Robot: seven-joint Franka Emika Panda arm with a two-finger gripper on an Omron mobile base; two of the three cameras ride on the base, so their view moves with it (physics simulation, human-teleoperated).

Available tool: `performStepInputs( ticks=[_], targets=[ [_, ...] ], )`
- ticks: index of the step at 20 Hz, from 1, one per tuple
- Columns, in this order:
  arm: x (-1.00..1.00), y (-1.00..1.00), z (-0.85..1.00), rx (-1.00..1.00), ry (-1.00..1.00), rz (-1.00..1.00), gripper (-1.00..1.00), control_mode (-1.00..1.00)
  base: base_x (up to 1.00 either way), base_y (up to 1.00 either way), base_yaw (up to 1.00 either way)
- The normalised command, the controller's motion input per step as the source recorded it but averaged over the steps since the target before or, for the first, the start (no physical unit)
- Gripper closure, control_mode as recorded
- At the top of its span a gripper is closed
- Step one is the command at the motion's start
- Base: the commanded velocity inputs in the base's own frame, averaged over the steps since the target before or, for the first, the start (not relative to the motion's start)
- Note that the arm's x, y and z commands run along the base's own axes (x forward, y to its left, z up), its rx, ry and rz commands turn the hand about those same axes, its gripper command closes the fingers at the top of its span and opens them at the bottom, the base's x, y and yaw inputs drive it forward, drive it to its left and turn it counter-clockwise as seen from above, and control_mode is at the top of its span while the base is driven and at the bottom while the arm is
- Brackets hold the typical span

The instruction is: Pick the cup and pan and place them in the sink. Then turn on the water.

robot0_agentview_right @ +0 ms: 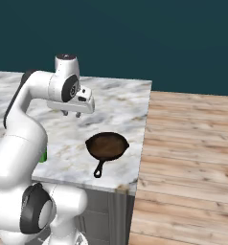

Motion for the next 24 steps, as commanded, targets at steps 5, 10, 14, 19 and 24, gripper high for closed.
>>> performStepInputs(
  ticks=[5, 10, 14, 19, 24],
  targets=[
    [-0.13, -0.09, -0.2, 0.0, 0.04, 0.0, -1.0, -1.0, 0.0, 0.0, 0.0],
    [-0.45, -0.36, -0.83, -0.03, 0.22, -0.06, -1.0, -1.0, 0.0, 0.0, 0.0],
    [-0.35, -0.49, -0.73, 0.0, 0.1, -0.02, -1.0, -1.0, 0.0, 0.0, 0.0],
    [0.0, -0.23, -0.65, -0.02, 0.09, 0.0, -1.0, -1.0, 0.0, 0.0, 0.0],
    [0.04, -0.04, -0.29, -0.01, 0.12, 0.02, -1.0, -1.0, 0.0, 0.0, 0.0]
  ],
)
